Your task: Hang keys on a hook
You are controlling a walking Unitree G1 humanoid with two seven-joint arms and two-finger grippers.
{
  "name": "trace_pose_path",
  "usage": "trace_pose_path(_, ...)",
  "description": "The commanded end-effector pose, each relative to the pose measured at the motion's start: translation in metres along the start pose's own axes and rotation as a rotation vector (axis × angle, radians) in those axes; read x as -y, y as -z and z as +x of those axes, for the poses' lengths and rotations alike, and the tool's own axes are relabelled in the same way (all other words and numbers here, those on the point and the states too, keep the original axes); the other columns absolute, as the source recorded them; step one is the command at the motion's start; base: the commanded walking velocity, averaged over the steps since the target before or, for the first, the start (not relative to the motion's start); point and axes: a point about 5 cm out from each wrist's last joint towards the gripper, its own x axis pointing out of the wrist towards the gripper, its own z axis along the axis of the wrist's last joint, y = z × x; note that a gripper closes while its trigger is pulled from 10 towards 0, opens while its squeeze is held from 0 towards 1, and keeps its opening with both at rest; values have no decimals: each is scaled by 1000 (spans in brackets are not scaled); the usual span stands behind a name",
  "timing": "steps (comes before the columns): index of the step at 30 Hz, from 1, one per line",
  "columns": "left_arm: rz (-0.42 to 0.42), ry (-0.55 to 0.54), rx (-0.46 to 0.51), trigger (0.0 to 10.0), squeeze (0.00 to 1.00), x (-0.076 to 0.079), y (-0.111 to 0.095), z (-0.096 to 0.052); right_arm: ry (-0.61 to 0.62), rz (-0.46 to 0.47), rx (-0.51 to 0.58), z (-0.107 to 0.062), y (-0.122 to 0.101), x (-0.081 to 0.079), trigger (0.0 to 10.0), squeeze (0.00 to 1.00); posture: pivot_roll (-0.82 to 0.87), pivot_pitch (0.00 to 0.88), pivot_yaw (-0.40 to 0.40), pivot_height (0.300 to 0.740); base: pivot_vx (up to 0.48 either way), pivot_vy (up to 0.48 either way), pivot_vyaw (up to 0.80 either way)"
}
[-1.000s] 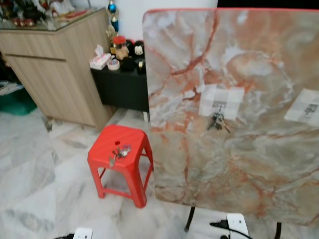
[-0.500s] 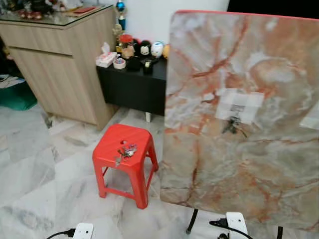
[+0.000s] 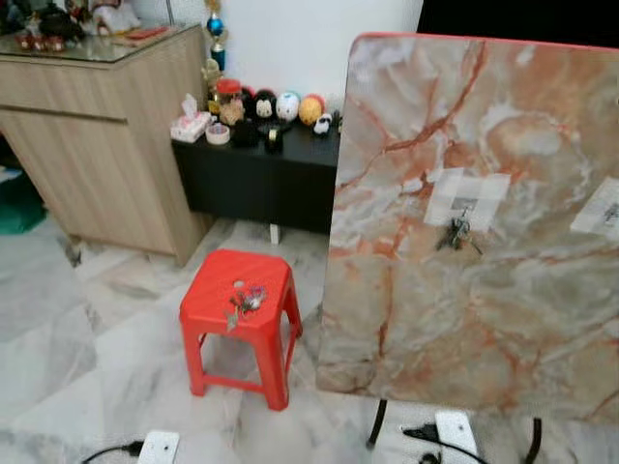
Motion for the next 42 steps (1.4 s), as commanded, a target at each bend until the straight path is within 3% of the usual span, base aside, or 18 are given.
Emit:
trace_pose_path(1, 10, -6, 13, 10000, 0, -3, -7, 1, -10, 12, 11, 0, -4, -5, 10000, 0, 52, 0, -23, 740, 0, 285, 0)
trace_pose_path(42, 43, -6, 3, 10000, 0, -7, -4, 0, -14, 22, 8, 0, -2, -9, 10000, 0, 49, 0, -13, 740, 0, 291, 0)
